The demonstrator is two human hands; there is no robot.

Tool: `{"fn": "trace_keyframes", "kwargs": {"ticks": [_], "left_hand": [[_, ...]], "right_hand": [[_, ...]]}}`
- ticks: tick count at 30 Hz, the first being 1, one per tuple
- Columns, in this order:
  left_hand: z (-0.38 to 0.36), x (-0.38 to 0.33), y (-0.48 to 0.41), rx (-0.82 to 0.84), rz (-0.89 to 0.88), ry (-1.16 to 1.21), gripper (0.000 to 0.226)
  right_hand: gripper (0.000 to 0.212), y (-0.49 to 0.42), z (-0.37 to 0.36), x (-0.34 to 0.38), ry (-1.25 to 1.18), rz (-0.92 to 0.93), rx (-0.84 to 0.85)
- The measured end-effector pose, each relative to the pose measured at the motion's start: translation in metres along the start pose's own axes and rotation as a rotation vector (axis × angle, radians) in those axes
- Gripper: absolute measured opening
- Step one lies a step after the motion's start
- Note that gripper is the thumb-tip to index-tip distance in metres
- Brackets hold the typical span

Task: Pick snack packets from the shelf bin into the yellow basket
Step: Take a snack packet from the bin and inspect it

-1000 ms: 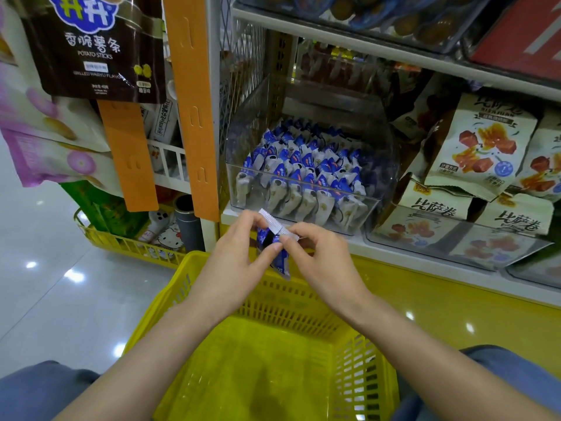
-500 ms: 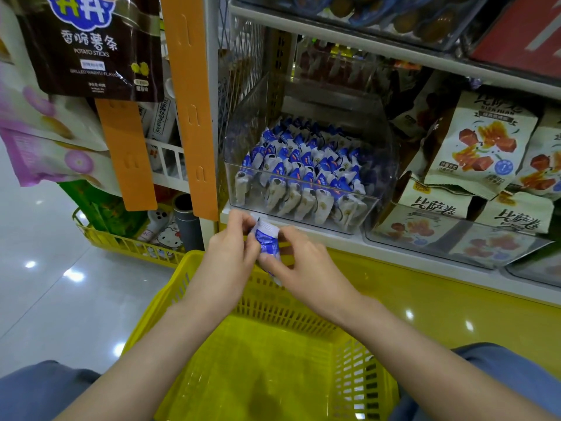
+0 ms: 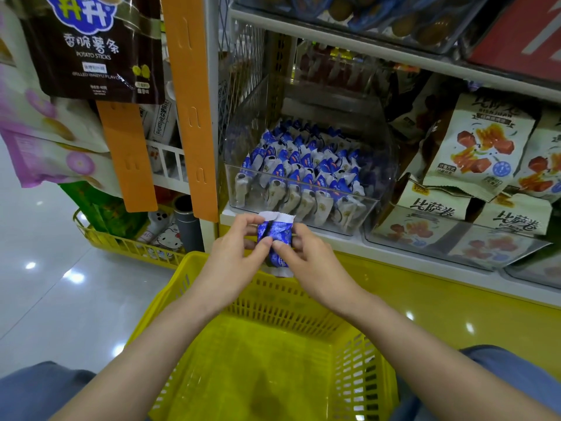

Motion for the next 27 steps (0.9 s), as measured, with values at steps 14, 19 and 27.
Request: {"fn": "trace_keyframes", "kwargs": {"ticks": [14,19,27], "left_hand": [[-0.009,-0.005,0.005,0.064,0.152,0.336,0.033],[-0.002,0.000,0.002,-0.039,0.235,0.439,0.031],[0.002,0.000,-0.001,-0.113,0.277,0.620,0.026]], "right_hand": [[0.036,0.007,0.005,0.009,0.255,0.219,-0.164],[0.049,0.014,-0.007,0.018,0.373,0.407,-0.092],[0.031,-0.002,-0.001,0.003,-0.098,0.015,-0.054]]}}
Point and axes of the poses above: each hand's wrist, its own y-axis away from the middle knuckle, its own z-axis out of the back of the hand, x = y × z, the point moved 4 cm from there along -y, towards the middle knuckle, and after that the axes turned 2 degrees about -z, right-handed, at the moved point
